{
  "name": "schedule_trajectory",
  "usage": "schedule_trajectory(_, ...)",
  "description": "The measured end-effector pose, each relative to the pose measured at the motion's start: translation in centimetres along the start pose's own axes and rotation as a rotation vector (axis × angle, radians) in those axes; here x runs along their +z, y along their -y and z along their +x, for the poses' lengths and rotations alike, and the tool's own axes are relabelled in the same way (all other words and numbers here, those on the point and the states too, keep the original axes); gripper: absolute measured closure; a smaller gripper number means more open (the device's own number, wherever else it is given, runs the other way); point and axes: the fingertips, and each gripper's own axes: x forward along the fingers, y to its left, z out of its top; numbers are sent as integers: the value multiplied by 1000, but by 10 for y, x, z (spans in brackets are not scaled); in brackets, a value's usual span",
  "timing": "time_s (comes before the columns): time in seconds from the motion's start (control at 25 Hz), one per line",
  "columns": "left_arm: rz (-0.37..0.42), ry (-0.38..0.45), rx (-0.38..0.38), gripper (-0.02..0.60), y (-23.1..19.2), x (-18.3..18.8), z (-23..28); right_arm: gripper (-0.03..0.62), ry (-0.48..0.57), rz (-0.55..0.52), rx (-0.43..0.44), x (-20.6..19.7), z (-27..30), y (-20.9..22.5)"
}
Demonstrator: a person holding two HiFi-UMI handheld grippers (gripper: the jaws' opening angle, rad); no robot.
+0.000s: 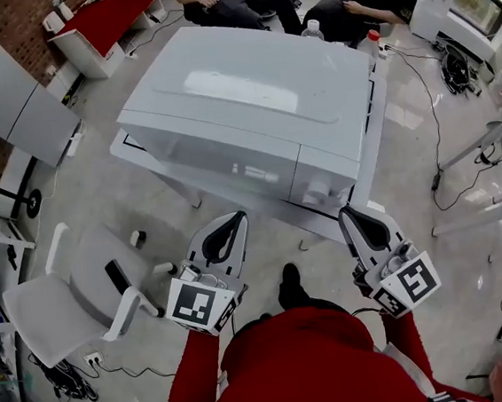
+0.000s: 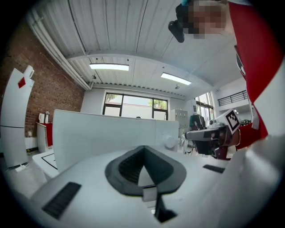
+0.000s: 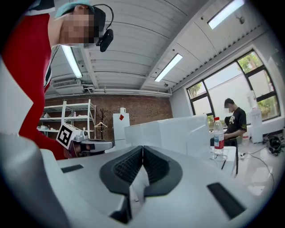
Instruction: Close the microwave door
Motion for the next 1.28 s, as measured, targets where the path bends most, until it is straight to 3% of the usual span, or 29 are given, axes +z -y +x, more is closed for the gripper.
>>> schedule_trajectory(0.64, -30, 6, 66, 574, -13, -2, -27, 582, -21, -35, 45, -5, 10, -20)
schedule_trajectory(1.28, -29, -14, 79, 572, -16, -8, -30, 582, -39, -28, 17, -9, 10, -19)
